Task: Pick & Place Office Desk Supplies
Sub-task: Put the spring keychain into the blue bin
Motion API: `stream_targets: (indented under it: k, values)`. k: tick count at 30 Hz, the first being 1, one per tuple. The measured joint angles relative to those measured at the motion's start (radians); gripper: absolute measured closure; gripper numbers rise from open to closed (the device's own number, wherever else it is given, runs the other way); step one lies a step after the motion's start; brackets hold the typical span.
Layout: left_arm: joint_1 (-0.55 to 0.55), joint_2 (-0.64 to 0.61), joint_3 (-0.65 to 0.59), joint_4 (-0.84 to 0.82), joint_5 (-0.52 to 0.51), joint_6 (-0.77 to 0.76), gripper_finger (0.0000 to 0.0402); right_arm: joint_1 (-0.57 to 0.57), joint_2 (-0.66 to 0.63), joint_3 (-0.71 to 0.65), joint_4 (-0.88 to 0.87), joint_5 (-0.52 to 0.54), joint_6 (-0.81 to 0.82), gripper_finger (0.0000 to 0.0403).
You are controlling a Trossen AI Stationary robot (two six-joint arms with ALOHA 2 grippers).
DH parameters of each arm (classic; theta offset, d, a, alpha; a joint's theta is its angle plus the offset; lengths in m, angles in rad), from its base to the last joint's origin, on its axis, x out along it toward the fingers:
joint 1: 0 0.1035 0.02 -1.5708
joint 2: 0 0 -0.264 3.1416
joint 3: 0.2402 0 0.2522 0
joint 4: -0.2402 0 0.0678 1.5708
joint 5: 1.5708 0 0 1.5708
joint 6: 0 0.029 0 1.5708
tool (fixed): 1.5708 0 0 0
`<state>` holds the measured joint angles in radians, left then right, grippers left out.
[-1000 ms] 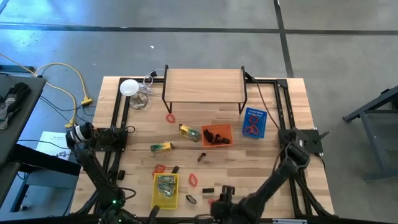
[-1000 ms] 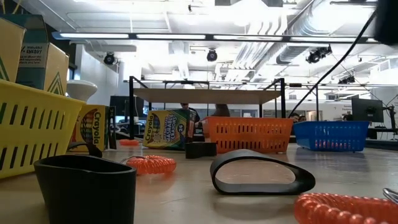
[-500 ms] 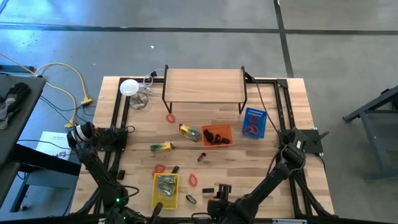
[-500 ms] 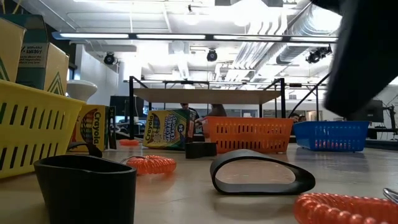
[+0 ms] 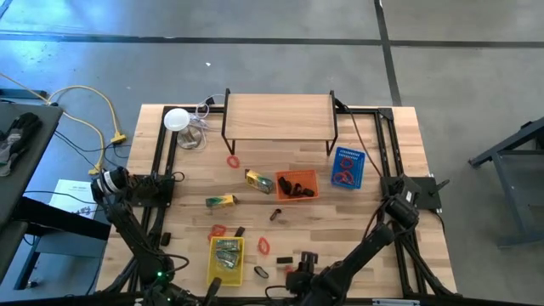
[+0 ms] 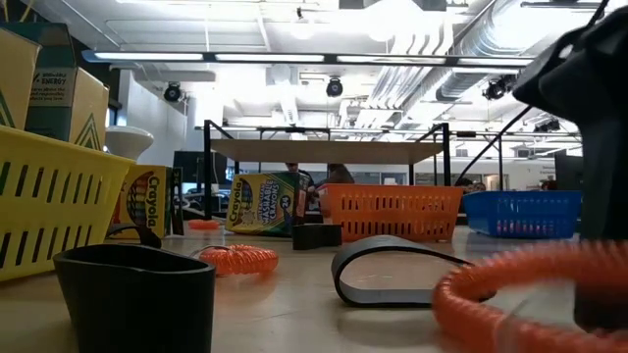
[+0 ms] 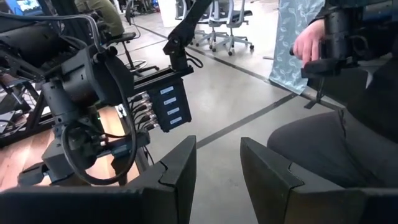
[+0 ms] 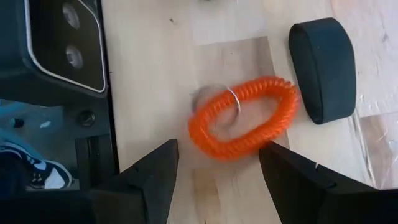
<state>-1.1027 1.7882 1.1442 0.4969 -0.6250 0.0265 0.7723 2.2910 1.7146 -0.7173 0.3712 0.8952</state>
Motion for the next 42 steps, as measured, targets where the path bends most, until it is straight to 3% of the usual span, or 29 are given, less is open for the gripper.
stream_targets:
  k: [17, 27, 30, 34, 42]
  values:
    - [0.002, 0.000, 0.000, 0.000, 0.000, 0.000, 0.0281, -0.007, 0.004, -0.034, 0.092, 0.040, 0.024, 0.0188]
    - [0.002, 0.000, 0.000, -0.006, 0.000, 0.000, 0.0281, 0.035, -0.015, -0.039, 0.092, 0.252, -0.082, 0.0210]
    - [0.002, 0.000, 0.000, -0.009, 0.000, 0.000, 0.0281, 0.036, -0.030, -0.032, 0.110, 0.256, -0.101, 0.0234]
    - [0.002, 0.000, 0.000, -0.011, 0.000, 0.000, 0.0281, 0.034, -0.029, -0.029, 0.170, 0.184, -0.190, 0.0263]
    - [0.002, 0.000, 0.000, -0.011, 0.000, 0.000, 0.0281, -0.009, -0.028, -0.027, 0.202, 0.116, -0.243, 0.0290]
